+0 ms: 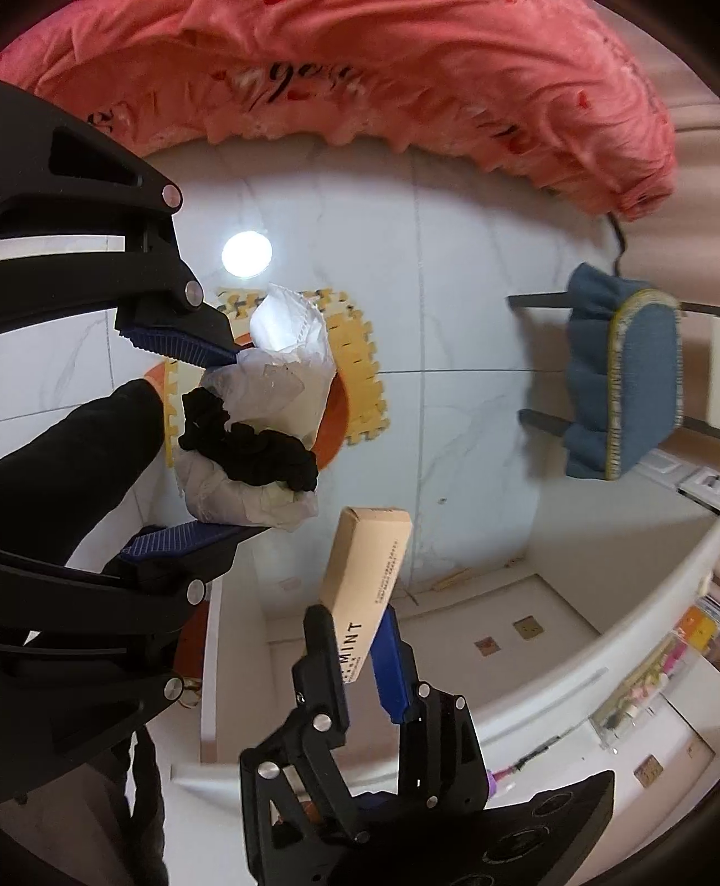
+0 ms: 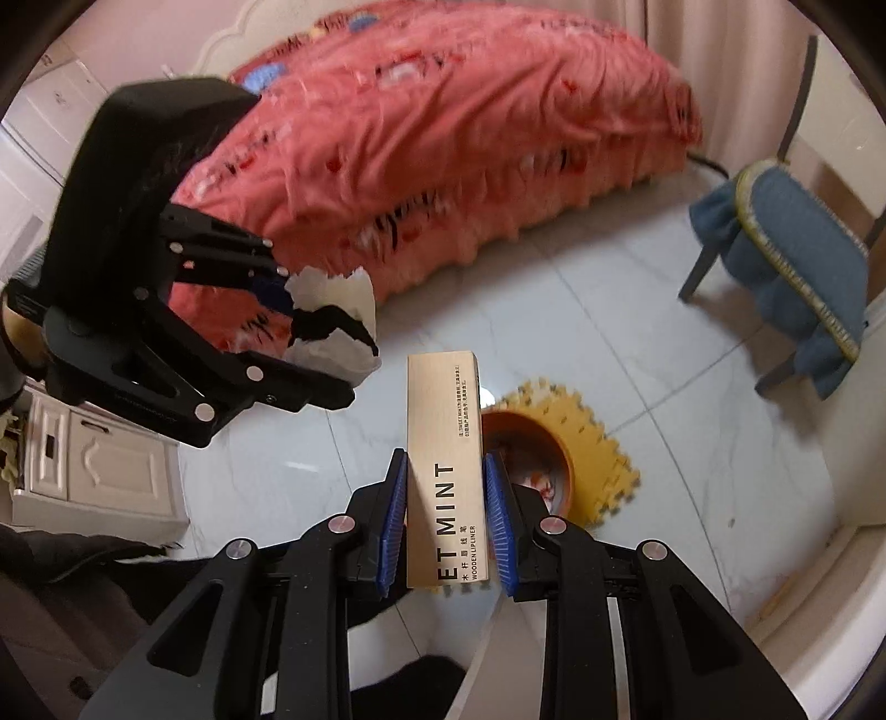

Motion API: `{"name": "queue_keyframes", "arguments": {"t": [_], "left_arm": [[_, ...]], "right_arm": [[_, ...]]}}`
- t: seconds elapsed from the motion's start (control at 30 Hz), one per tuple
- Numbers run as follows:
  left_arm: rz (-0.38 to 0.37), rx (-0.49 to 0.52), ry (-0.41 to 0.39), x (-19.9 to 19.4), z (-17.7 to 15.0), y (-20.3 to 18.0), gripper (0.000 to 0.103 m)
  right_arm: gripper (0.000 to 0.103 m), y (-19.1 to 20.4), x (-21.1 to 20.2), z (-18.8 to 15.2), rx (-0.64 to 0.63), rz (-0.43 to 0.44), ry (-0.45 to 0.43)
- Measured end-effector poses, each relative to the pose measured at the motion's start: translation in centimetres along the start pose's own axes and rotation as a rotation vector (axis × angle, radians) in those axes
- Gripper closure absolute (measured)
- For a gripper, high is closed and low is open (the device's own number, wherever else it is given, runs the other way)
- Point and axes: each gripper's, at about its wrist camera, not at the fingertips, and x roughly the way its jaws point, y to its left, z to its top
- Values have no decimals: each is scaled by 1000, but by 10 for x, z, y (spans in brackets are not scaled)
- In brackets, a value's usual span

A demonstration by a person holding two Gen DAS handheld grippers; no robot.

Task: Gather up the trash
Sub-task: 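Carry the white-black plush and ET MINT box over the orange bin, then open right tool over the bin while left tool releases the plush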

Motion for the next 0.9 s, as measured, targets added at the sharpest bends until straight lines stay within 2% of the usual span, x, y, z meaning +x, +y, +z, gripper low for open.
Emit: {"name": "queue_keyframes", "arguments": {"t": [0.2, 0.3, 0.37, 0.43, 0.47, 0.53, 0.57, 0.8, 0.9], "left_arm": [[-46, -1, 61, 38, -2, 14, 51], [-63, 1, 84, 51, -2, 17, 47], [-55, 5, 93, 56, -2, 17, 39], [-49, 6, 101, 59, -2, 17, 38], [-52, 5, 103, 59, -2, 18, 38], [-45, 4, 104, 60, -3, 18, 29], [-45, 3, 105, 60, -3, 18, 28], [-28, 35, 102, 47, -2, 7, 28], [-12, 47, 83, 32, 1, -2, 26]], "right_arm": [[73, -17, 50, -2, 48, 14, 101], [71, -25, 68, -3, 80, 13, 134], [71, -29, 78, -3, 98, 9, 144], [57, -32, 84, -3, 110, -1, 148], [56, -33, 84, -4, 114, -1, 148], [56, -34, 85, -5, 120, 6, 151], [56, -33, 85, -6, 120, 8, 152], [56, -34, 66, -5, 140, 11, 110], [46, -32, 39, -6, 162, 16, 63]]}}
